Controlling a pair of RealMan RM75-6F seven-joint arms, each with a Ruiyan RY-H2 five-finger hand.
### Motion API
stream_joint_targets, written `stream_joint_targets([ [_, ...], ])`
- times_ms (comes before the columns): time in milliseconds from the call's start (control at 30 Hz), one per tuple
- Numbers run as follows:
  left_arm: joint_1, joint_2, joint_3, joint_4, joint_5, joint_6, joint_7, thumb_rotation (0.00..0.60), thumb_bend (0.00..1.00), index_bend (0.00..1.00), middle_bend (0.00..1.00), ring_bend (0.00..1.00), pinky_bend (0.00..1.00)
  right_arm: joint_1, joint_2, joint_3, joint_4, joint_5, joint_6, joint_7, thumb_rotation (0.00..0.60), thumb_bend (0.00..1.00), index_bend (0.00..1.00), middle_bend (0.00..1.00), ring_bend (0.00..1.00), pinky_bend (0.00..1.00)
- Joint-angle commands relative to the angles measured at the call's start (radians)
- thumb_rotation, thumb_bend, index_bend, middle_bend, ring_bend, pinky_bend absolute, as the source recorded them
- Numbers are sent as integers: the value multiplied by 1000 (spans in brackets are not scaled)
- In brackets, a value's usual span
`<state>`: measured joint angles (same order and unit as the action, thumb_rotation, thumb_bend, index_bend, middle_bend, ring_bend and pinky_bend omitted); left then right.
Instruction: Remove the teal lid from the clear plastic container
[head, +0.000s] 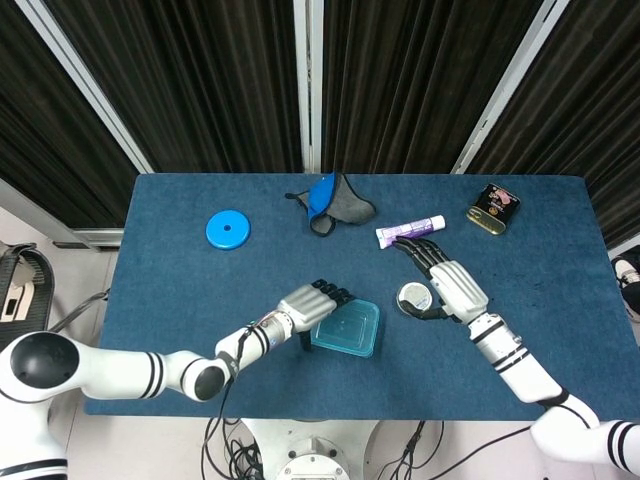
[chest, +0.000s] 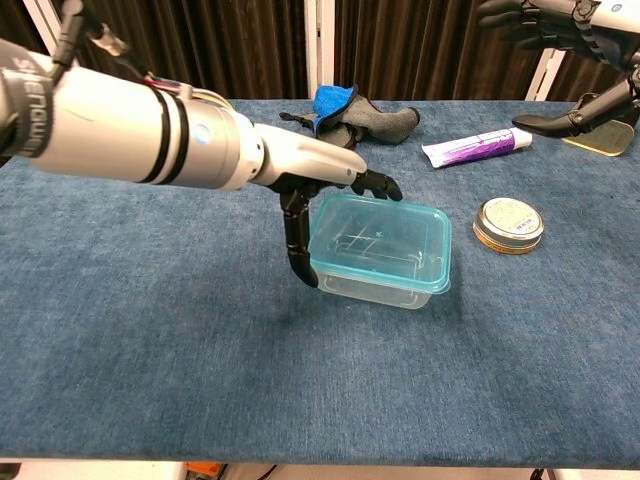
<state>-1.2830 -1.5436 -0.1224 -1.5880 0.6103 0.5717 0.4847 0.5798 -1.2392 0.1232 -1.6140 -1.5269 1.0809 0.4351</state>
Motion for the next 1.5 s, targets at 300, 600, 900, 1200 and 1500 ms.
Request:
stream_joint_targets([
  [300,-55,-27,37,57,-97,38,-46,600,0,0,0,0,48,-3,-19,-36,18,-58,28,22,600,237,0,14,0,0],
  [600,-66,-21,53,39,-93,59,-58,600,0,0,0,0,73,-1,-34,-49,31,-71,36,34,600,237,0,15,0,0],
  [900,-38,-53,42,67,-79,87,-126,600,0,123,137,91,180,-9,-48,-67,26,-95,65,39,600,240,0,15,0,0],
  [1200,49,-83,38,85,-48,234,-157,600,0,223,238,189,232,-2,-117,-89,57,-113,56,-8,600,273,0,11,0,0],
  [1500,103,-131,30,139,-42,309,-119,600,0,222,238,189,238,-4,-314,-73,213,-101,81,-227,600,257,0,0,0,0],
])
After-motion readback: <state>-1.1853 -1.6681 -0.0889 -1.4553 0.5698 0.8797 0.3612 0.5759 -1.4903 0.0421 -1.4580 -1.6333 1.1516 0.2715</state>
